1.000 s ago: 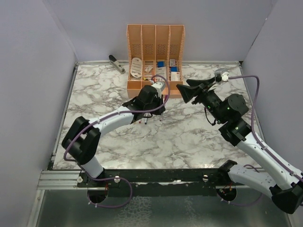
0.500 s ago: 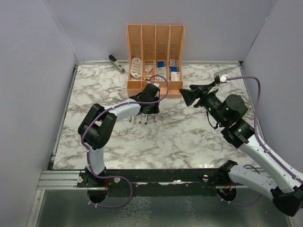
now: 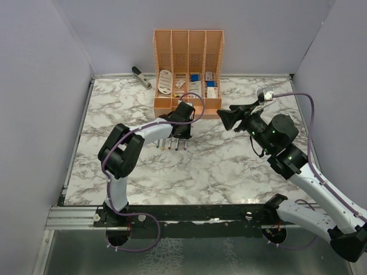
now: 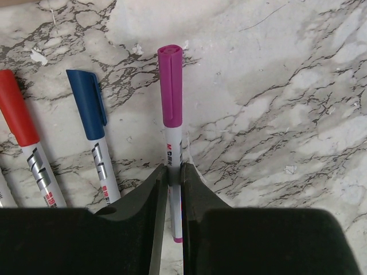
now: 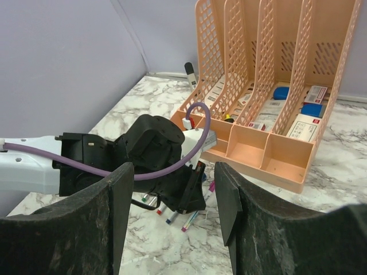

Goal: Insert the pens into the pen caps

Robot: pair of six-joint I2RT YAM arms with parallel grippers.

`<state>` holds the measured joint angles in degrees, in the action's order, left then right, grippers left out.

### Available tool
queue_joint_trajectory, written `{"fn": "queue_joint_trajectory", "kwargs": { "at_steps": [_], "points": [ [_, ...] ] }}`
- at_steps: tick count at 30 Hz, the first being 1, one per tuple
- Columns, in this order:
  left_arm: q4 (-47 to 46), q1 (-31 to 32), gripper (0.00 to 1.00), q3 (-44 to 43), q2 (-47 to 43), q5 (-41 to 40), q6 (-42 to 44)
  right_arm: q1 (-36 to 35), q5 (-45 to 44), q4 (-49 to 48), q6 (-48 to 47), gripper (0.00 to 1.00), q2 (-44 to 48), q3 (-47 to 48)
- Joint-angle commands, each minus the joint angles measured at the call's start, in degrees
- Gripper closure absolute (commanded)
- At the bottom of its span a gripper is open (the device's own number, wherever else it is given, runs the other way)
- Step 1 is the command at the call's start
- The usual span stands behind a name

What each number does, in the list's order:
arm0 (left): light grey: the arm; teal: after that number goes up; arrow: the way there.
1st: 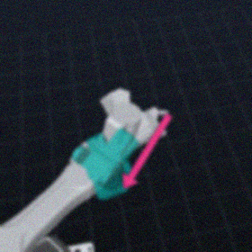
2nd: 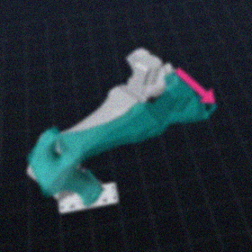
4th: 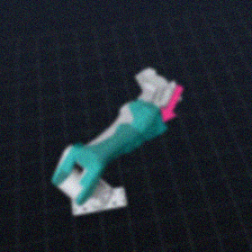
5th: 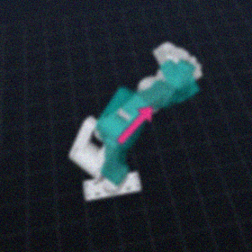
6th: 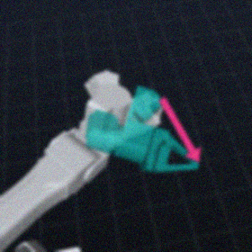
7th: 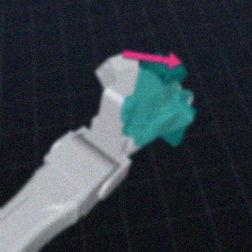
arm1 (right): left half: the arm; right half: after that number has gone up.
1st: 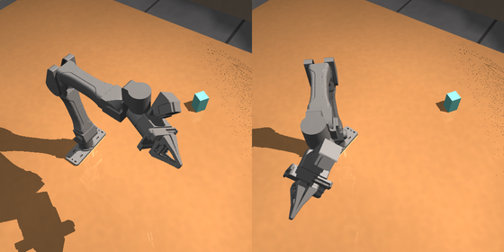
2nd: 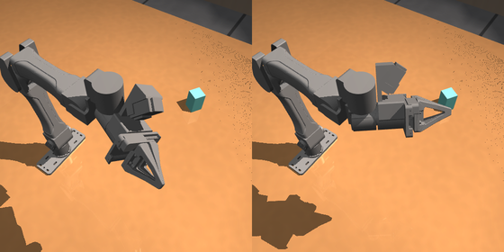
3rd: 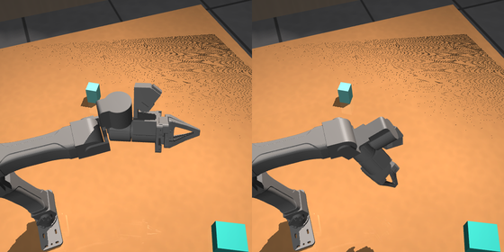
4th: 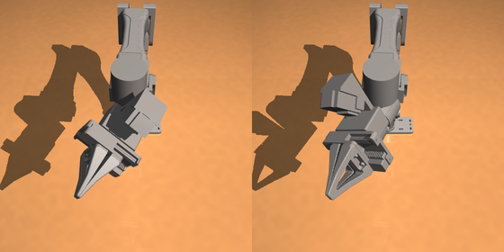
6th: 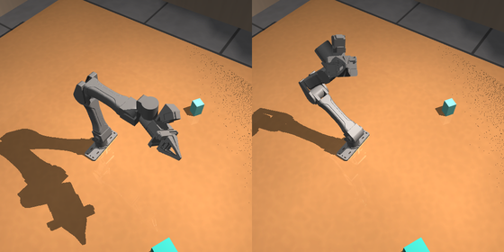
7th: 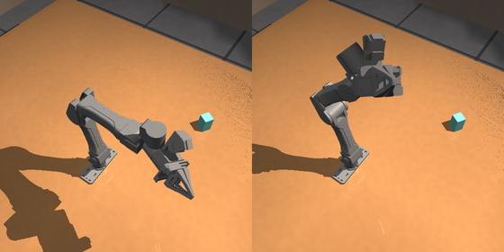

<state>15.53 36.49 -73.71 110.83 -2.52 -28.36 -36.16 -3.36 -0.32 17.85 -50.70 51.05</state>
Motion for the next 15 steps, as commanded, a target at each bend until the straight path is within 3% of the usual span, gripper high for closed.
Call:
{"fn": "queue_joint_trajectory", "kwargs": {
  "at_steps": [1, 7, 15],
  "points": [
    [2.34, -0.01, 0.82, 0.29, -0.25, -2.81, 0.11, 0.03, -0.68, -0.27, -0.61, 0.42, 0.42, -0.62],
    [2.41, -0.01, 0.68, 0.29, -0.52, -2.76, -0.46, 0.03, -0.16, -0.77, -0.81, 0.42, 0.08, -0.92],
    [2.43, -0.01, 0.67, -0.74, -1.58, -2.41, -0.68, 0.01, 0.11, -1.3, -1.29, 0.42, -0.12, -0.9]
  ]
}}
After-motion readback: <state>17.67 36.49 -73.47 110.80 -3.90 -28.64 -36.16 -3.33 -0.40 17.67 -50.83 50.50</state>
